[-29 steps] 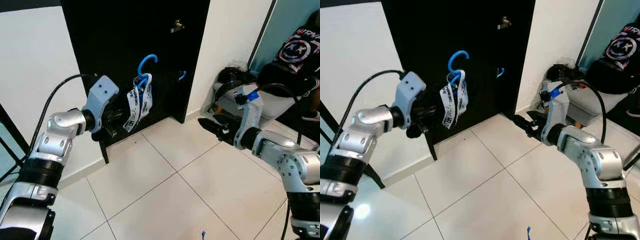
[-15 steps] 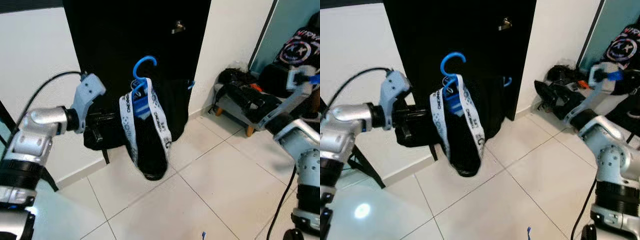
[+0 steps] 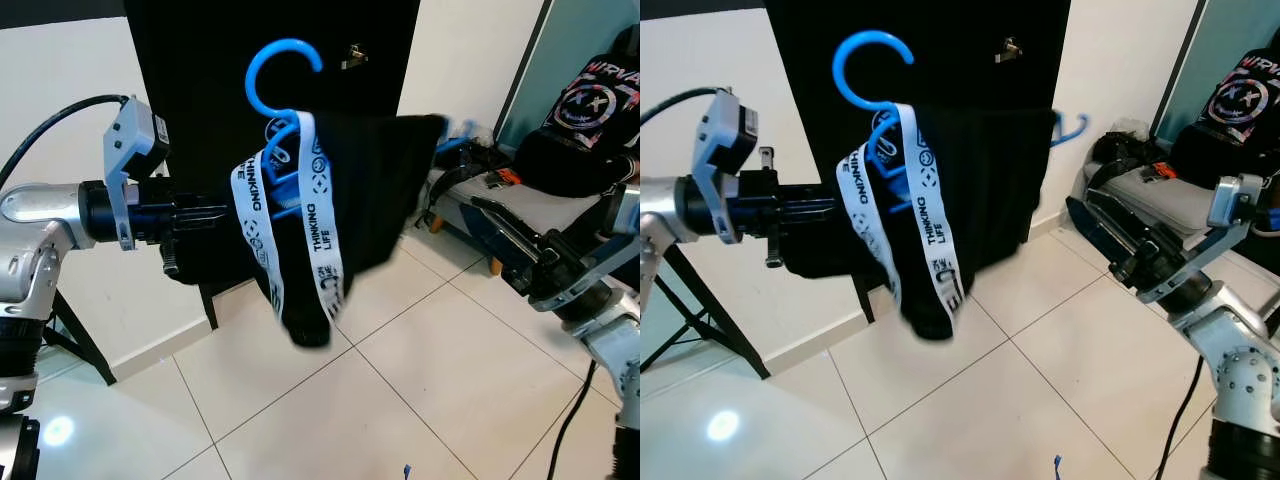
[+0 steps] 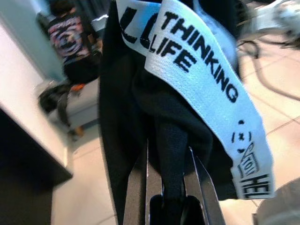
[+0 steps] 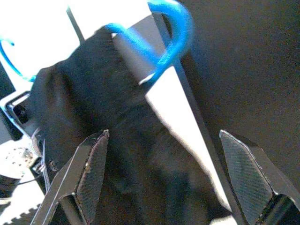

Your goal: Hang hanger

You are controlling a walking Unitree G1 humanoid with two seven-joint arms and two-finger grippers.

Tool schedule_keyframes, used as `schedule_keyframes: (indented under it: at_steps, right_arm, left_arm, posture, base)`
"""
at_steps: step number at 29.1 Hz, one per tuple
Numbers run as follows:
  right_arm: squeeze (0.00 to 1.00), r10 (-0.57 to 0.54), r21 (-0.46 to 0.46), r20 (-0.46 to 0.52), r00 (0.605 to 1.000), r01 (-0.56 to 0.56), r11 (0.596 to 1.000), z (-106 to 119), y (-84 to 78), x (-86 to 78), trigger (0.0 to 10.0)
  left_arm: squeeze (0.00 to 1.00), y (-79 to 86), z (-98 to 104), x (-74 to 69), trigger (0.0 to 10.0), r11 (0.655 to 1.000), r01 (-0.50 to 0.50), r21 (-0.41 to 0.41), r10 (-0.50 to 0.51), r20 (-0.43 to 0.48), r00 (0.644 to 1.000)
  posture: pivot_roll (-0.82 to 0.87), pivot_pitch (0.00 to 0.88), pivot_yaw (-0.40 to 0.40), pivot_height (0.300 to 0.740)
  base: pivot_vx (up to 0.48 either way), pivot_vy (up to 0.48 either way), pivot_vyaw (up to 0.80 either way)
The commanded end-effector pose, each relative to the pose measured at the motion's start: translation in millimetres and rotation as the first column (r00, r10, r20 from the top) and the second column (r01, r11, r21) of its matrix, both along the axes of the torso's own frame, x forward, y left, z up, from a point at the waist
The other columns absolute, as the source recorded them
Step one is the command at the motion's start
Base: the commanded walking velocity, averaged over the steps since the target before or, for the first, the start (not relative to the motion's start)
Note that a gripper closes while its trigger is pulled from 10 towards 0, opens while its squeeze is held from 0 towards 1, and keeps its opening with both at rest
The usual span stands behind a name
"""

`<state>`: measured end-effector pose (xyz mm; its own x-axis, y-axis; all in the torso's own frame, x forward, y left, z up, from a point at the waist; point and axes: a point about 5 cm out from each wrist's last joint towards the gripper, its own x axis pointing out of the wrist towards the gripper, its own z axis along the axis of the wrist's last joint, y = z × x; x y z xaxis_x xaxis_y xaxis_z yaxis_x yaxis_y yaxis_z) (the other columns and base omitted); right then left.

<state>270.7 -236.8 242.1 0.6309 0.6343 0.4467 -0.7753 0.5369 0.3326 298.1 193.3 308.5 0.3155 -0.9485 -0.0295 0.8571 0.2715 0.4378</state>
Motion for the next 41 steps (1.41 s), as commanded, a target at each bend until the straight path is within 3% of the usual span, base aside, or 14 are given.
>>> schedule_keyframes:
  at_steps: [1,5,6,9,10,11,17,31,37,41]
  right_arm:
    - [0.0,0.014,0.001,0.017,1.0,-0.014,1.0,3.2,1.1,-0.2,10.0]
    - [0.0,0.015,-0.033,0.009,1.0,-0.015,0.999,0.8,4.6,1.6,10.0]
    - [0.0,0.022,-0.038,0.007,1.0,-0.022,0.999,0.1,6.3,1.8,8.9]
    - [0.0,0.03,-0.041,0.008,1.0,-0.03,0.999,-0.6,7.2,1.3,8.9]
    - [0.0,0.041,-0.043,0.012,0.999,-0.041,0.998,-0.7,8.4,0.6,6.7]
    - [0.0,0.072,-0.067,0.025,0.997,-0.07,0.995,-0.4,13.6,-1.5,0.0]
    - [0.0,0.149,-0.071,0.068,0.987,-0.144,0.987,5.2,22.9,-6.5,0.0]
    - [0.0,0.09,-0.052,0.1,0.991,-0.085,0.995,10.7,13.3,-4.1,0.0]
    - [0.0,-0.003,0.029,0.14,0.99,-0.001,1.0,22.3,-3.9,-2.1,0.0]
    - [0.0,-0.104,0.104,0.153,0.983,0.088,0.991,31.4,-26.5,-0.6,0.0]
  left_arm:
    - [0.0,0.6,5.8,-3.6,10.0,1.0,0.023,0.011,-0.023,0.008,1.0]
    - [0.0,-1.6,7.3,-5.1,10.0,0.999,0.039,0.012,-0.039,0.009,0.999]
    - [0.0,-2.3,8.1,-5.9,10.0,0.999,0.044,0.012,-0.044,0.01,0.999]
    - [0.0,-2.8,8.8,-6.8,10.0,0.999,0.049,0.011,-0.049,0.007,0.999]
    - [0.0,-3.5,9.5,-7.7,10.0,0.998,0.055,0.009,-0.055,0.006,0.998]
    - [0.0,-6.1,10.4,-9.0,10.0,0.998,0.064,0.007,-0.064,0.004,0.998]
    - [0.0,-11.8,9.3,-9.8,10.0,0.997,0.076,0.007,-0.076,-0.004,0.997]
    - [0.0,-5.7,4.0,-5.3,10.0,0.999,0.04,0.021,-0.039,-0.018,0.999]
    - [0.0,6.6,-3.5,-2.4,10.0,0.999,0.0,0.047,0.002,-0.028,1.0]
    - [0.0,20.9,-18.8,-3.0,10.0,0.992,-0.034,0.124,0.039,-0.036,0.999]
  posture:
    - [0.03,0.013,-0.024,0.74]
    - [0.04,0.014,-0.024,0.74]
    - [0.04,0.014,-0.024,0.74]
    - [0.04,0.014,-0.024,0.74]
    - [0.04,0.014,-0.024,0.74]
    - [0.04,0.015,-0.025,0.74]
    - [0.04,0.018,-0.025,0.74]
    - [0.04,0.021,-0.025,0.74]
    - [0.04,0.022,-0.024,0.74]
    - [0.03,0.022,-0.024,0.74]
  base:
    - [0.0,0.0,0.0]
    - [0.0,0.0,0.0]
    - [0.0,0.0,0.0]
    - [0.0,0.0,0.0]
    - [0.0,0.0,0.0]
    - [0.0,0.0,0.0]
    - [0.0,0.0,0.0]
    - [0.0,0.0,0.0]
    - [0.0,0.0,0.0]
    - [0.0,0.0,0.0]
